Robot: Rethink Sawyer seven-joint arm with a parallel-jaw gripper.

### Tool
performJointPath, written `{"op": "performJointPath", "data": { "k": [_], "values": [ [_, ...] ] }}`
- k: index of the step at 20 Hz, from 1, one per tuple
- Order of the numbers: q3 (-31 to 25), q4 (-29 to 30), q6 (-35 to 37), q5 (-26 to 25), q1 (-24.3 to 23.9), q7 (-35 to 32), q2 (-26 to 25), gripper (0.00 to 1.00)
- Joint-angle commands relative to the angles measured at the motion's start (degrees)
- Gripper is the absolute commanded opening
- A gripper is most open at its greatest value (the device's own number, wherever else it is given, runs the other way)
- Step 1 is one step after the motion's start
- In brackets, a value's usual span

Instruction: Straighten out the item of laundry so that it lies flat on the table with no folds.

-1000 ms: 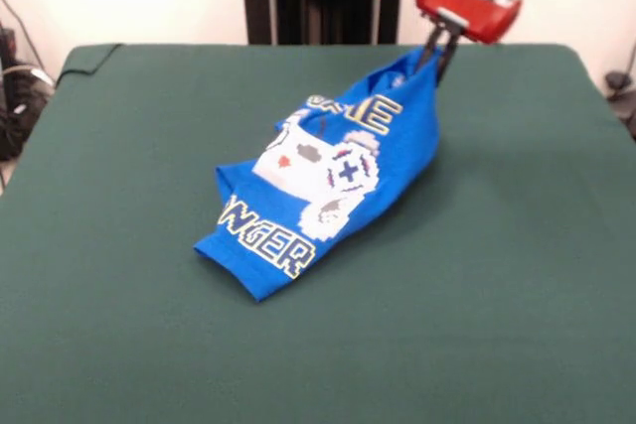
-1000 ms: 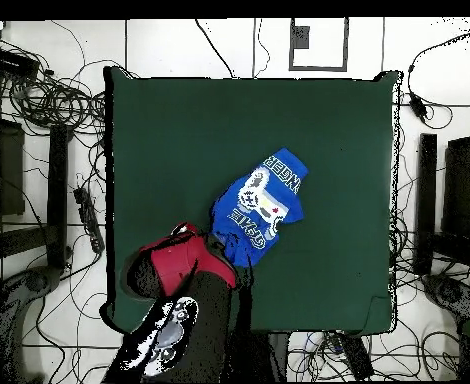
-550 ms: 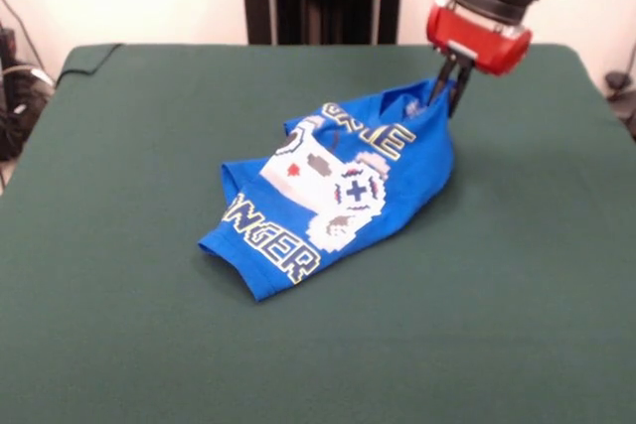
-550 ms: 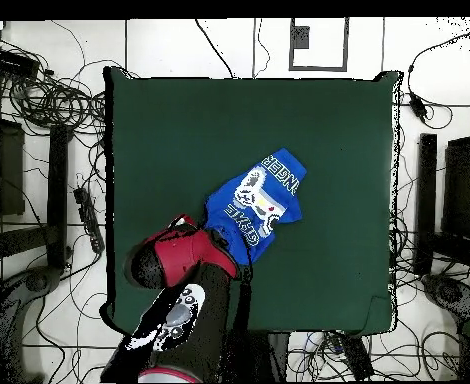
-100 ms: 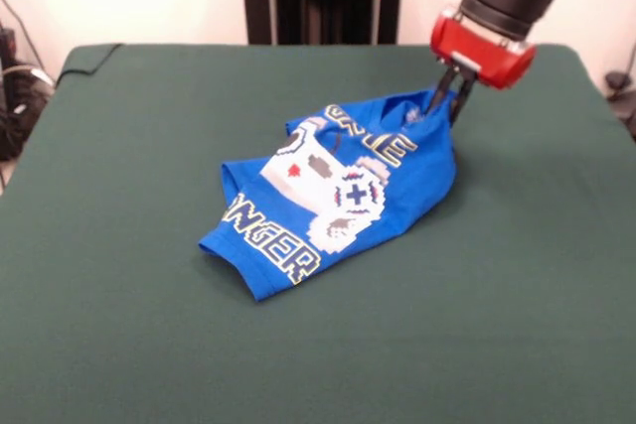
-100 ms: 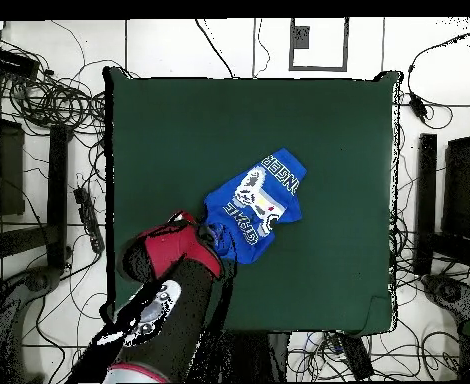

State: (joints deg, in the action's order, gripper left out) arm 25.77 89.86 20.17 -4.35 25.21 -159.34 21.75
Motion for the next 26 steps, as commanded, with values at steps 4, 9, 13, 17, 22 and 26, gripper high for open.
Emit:
{"op": "performJointPath", "data": {
  "k": [4,9,13,17,22,26],
  "values": [
    [6.0,-7.8,12.8,8.9,7.3,-16.7,-5.5,1.00],
    [4.9,-5.8,13.0,13.4,8.3,-17.4,-3.5,1.00],
    [6.9,-6.0,18.6,13.2,8.1,-11.9,1.0,1.00],
    [7.5,-6.0,20.5,11.4,6.4,-7.4,4.0,1.00],
    [7.4,-7.6,23.0,9.0,3.9,-2.2,7.7,1.00],
    [6.0,-7.7,23.1,7.2,0.6,2.5,10.2,1.00]
  ]
}}
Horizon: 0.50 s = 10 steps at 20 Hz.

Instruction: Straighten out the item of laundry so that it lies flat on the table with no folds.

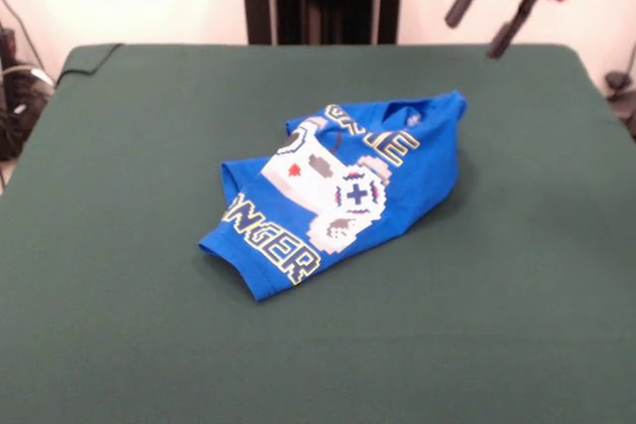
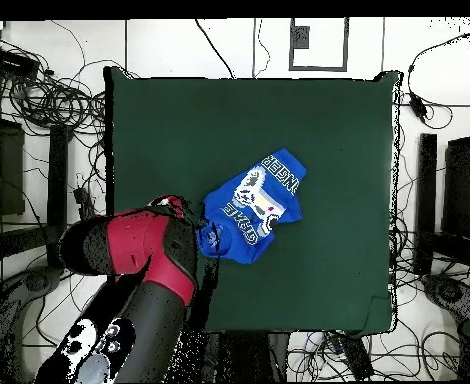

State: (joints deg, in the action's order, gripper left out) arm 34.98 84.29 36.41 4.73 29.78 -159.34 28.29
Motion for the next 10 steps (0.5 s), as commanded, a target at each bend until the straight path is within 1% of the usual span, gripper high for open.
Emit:
{"op": "performJointPath", "data": {
  "k": [1,6,7,10],
  "values": [
    [-3.6,-1.8,5.5,-2.4,-4.7,3.0,3.7,1.00],
    [-7.7,1.9,-6.4,-5.8,-11.9,6.6,3.5,1.00],
    [-8.5,2.5,-7.9,-6.3,-12.8,6.7,3.4,1.00],
    [-11.8,5.2,-15.6,-8.2,-16.4,5.9,2.8,1.00]
  ]
}}
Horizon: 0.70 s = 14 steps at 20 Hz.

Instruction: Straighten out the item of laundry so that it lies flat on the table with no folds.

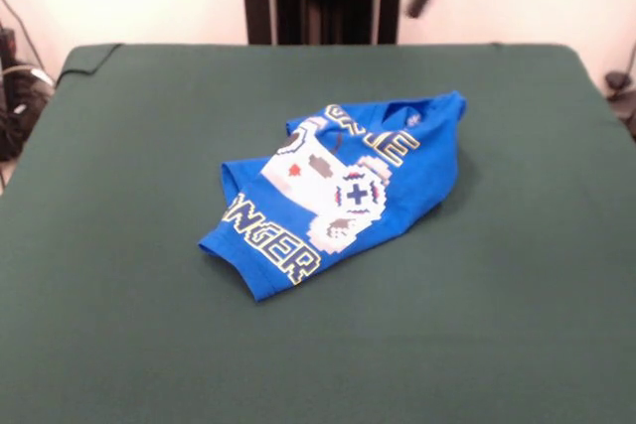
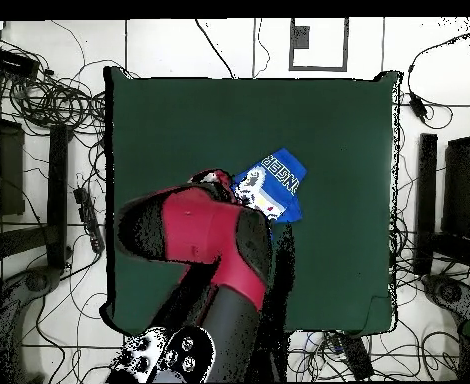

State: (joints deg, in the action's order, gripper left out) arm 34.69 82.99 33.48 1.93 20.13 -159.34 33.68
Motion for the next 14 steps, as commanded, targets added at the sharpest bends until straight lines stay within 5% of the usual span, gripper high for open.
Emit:
{"op": "performJointPath", "data": {
  "k": [1,14],
  "values": [
    [-12.0,6.9,-14.3,-6.0,-7.4,5.3,-2.8,1.00],
    [-15.5,14.1,-38.2,-9.7,-11.9,-5.4,-5.7,1.00]
  ]
}}
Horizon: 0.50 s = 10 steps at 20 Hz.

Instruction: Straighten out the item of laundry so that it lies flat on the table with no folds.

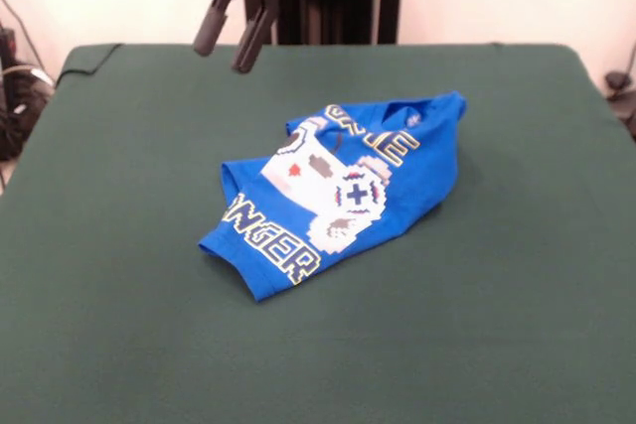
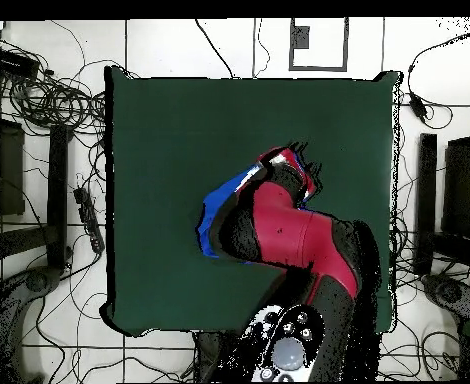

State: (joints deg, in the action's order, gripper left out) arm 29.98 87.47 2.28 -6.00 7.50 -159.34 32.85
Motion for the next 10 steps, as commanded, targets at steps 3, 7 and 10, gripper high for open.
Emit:
{"op": "performJointPath", "data": {
  "k": [3,7,10],
  "values": [
    [-14.5,11.9,-10.3,-3.6,-2.7,-5.5,-3.7,1.00],
    [-21.3,15.5,-14.3,-8.1,-9.2,-5.6,-1.9,1.00],
    [-25.1,17.2,-16.6,-11.1,-13.2,-6.1,-1.6,1.00]
  ]
}}
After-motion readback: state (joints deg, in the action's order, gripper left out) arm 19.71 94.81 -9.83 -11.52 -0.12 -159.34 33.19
